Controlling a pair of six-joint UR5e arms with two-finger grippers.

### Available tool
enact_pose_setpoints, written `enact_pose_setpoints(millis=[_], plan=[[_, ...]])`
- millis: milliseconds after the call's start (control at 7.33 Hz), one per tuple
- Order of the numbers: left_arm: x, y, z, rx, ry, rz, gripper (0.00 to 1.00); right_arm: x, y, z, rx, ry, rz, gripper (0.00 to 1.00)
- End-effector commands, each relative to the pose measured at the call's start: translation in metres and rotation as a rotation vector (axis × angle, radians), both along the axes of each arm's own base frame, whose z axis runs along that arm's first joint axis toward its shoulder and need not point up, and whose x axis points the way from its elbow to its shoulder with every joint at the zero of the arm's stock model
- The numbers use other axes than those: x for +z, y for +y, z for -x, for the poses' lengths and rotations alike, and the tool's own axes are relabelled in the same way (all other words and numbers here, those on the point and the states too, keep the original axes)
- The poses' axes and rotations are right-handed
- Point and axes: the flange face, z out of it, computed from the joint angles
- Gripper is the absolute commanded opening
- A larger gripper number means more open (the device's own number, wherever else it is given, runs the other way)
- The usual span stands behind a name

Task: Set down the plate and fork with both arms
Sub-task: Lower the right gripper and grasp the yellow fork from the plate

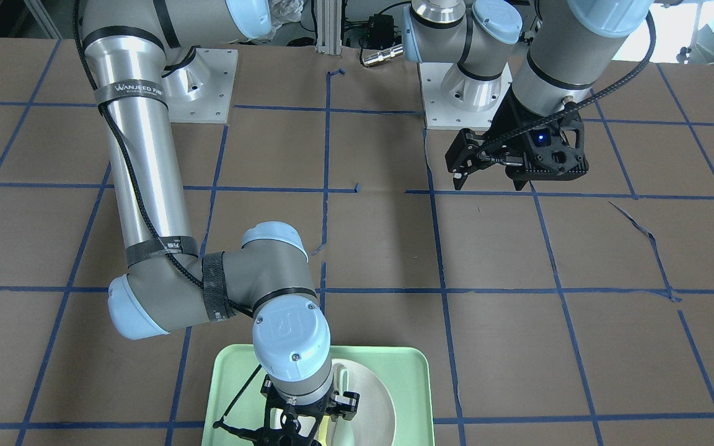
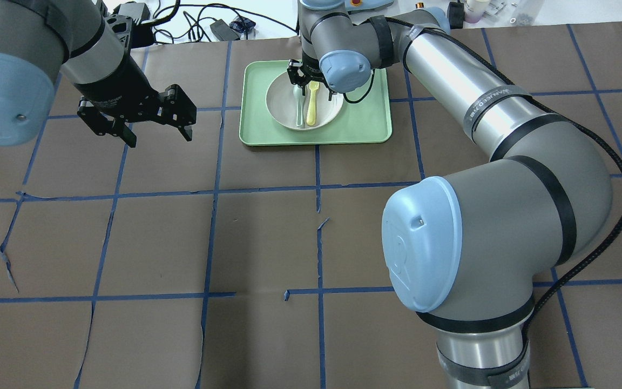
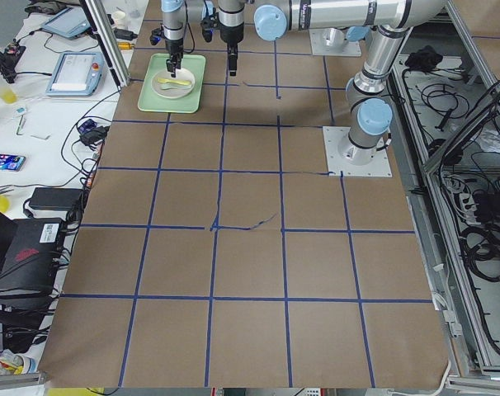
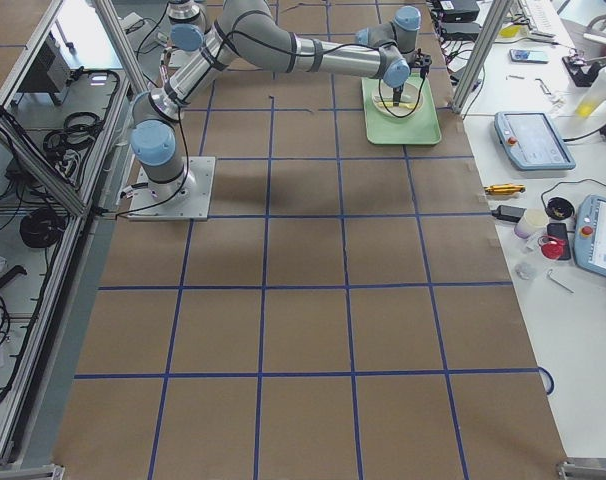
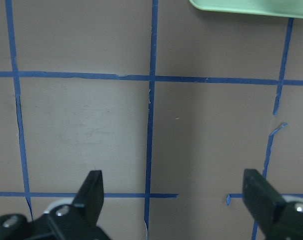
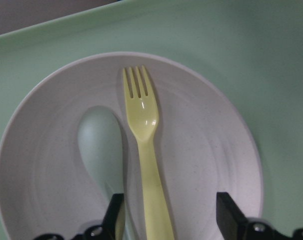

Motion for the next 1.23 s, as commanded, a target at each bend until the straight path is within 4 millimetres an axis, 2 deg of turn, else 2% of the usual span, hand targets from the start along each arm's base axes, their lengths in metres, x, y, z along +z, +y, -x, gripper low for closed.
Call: enact_pose_setpoints(millis=[0, 273, 682, 1091], plan=[[0.000, 0.000, 0.000, -0.001, -0.001, -0.001, 1.00, -0.011, 0.000, -0.003, 0.008, -0.019, -0.013, 0.61], [-0.003, -0.002, 0.000, 0.001, 0.001, -0.007, 1.00, -0.015, 0.000, -0.003, 0.032, -0.015, -0.015, 0.59], [-0.001, 0.000, 0.000, 0.001, 0.001, -0.002, 1.00, -0.030, -0.003, -0.003, 0.043, -0.007, -0.011, 0.55], [-0.003, -0.002, 0.000, 0.002, 0.001, -0.007, 1.00, -0.037, -0.004, -0.003, 0.043, -0.002, -0.018, 0.40]])
